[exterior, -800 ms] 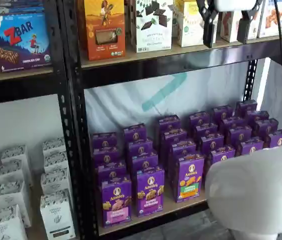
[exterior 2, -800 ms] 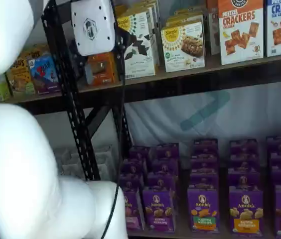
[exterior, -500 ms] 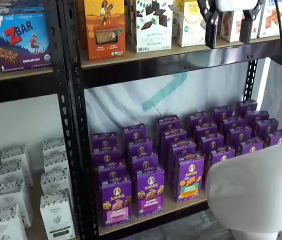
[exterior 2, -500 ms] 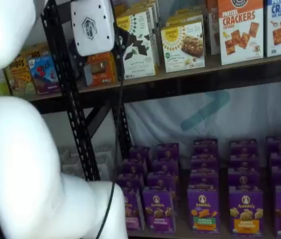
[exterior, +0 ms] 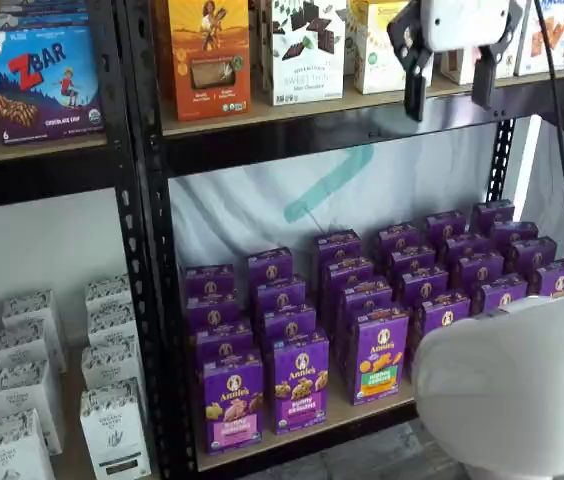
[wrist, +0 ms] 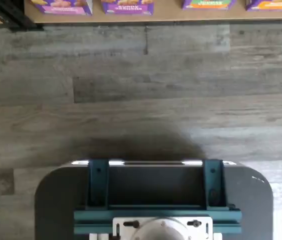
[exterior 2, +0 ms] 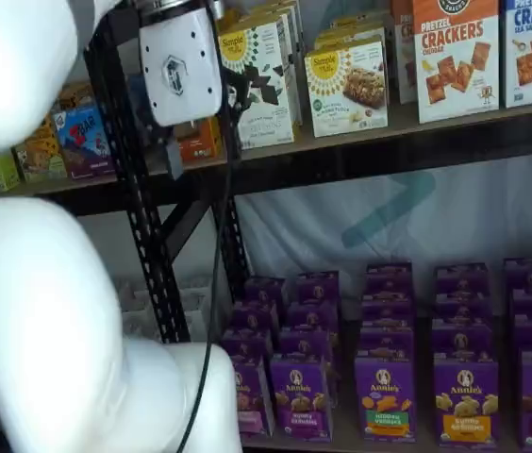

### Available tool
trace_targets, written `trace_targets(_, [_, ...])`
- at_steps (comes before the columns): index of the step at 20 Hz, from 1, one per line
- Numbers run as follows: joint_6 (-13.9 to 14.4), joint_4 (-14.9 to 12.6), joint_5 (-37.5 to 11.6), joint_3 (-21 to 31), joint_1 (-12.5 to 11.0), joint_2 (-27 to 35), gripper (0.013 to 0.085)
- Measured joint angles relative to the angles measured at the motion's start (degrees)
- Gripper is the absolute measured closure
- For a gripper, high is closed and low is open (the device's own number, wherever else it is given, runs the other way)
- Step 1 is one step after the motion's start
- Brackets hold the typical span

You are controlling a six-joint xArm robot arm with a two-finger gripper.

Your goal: Pick up the purple box with a pink patch in the middle, on the bottom shelf, the first box from the left

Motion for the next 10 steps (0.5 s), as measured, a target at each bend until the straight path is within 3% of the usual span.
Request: trace_targets(10, [3.7, 1.3, -9.9, 12.3, 3.2, -3.1, 0.013])
